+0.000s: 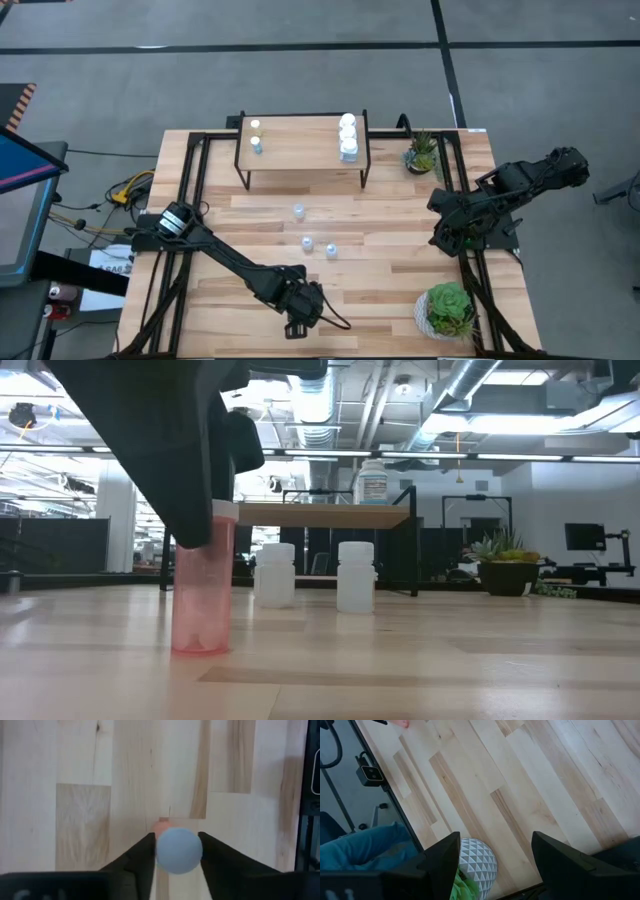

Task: Pick and place medicine bottles onto shelf by color
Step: Put the small pink pill bottle on the shelf, then adjust the small blue pill bottle

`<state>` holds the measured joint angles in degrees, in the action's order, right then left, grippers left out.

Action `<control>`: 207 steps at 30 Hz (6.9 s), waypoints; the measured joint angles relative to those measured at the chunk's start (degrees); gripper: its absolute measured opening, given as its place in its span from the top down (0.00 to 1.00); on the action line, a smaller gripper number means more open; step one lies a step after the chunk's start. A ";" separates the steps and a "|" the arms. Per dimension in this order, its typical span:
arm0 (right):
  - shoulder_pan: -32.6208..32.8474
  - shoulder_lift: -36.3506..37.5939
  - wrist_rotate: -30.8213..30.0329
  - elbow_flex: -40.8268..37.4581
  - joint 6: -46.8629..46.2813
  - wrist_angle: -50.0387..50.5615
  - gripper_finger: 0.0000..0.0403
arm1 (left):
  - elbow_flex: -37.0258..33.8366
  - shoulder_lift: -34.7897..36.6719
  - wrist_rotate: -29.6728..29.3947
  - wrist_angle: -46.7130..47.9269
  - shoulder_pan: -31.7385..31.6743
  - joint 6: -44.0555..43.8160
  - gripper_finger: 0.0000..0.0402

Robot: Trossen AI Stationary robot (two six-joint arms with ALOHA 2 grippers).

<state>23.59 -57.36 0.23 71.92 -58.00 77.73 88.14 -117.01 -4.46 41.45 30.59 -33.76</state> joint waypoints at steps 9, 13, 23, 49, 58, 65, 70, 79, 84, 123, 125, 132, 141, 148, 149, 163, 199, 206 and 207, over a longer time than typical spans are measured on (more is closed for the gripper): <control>0.00 0.00 0.00 0.00 0.00 0.00 0.33 | 0.39 0.09 0.65 -0.46 -0.43 -3.89 0.82; 0.00 -0.02 -0.01 0.00 -0.02 0.00 0.33 | 4.53 0.88 1.07 3.14 -1.33 -0.94 0.79; 0.00 0.00 -0.02 0.00 0.00 0.00 0.33 | 18.57 6.85 0.75 27.14 -8.10 9.13 0.81; -2.80 -0.09 -1.82 0.00 -6.17 -0.87 0.33 | 20.44 27.40 0.43 48.54 -48.84 47.99 0.78; -4.69 -0.09 -2.01 0.00 -8.64 -1.11 0.33 | 20.39 25.60 4.75 44.44 -64.10 59.81 0.78; -6.31 -0.11 -2.01 0.00 -8.61 -1.53 0.33 | 20.39 22.02 7.46 41.70 -67.87 63.25 0.78; -7.14 -0.11 -2.01 0.00 -8.61 -1.52 0.33 | 20.39 19.19 7.41 39.42 -68.74 65.66 0.78; -7.27 -0.11 -2.01 0.00 -9.34 -1.51 0.33 | 20.39 15.50 9.75 38.66 -72.79 68.25 0.78; -7.26 -0.11 -2.01 0.00 -9.49 -1.49 0.33 | 20.39 15.56 10.75 39.89 -74.66 69.08 0.78; -7.26 -0.11 -1.99 0.00 -9.57 -1.49 0.33 | 13.84 15.63 9.67 35.65 -74.77 71.18 0.78; -7.26 -0.11 -1.99 0.00 -9.57 -1.49 0.33 | 13.84 15.63 9.67 35.63 -74.77 71.17 0.78; -7.26 -0.11 -1.90 0.00 -9.55 -1.49 0.33 | 13.84 15.63 9.63 35.61 -74.77 70.50 0.70; -7.26 -0.11 -1.86 0.00 -9.53 -1.49 0.33 | 13.86 15.63 9.63 35.59 -74.77 69.09 0.56; -7.26 -0.11 -1.81 0.00 -9.53 -1.49 0.33 | 15.39 15.65 8.17 35.61 -74.77 68.86 0.54; -7.26 -0.11 -1.81 0.00 -9.53 -1.49 0.33 | 16.01 15.65 8.18 35.63 -74.77 68.85 0.54; -7.26 -0.11 -1.65 0.00 -9.53 -1.49 0.33 | 26.00 15.67 8.61 39.58 -70.01 65.68 0.54; -7.26 -0.09 -1.84 0.02 -9.53 -1.49 0.33 | -15.32 49.94 -0.36 21.49 -57.62 37.09 0.54; -7.25 -0.09 -1.84 0.01 -9.53 -1.49 0.33 | -23.57 50.91 -2.02 17.05 -57.64 41.08 0.54; -7.24 -0.09 -1.84 0.02 -9.55 -1.49 0.33 | -24.16 50.41 -2.12 16.29 -57.66 41.47 0.54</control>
<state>16.36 -57.46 -1.61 71.94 -67.54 76.24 63.98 -66.60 -6.58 57.74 -27.07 7.70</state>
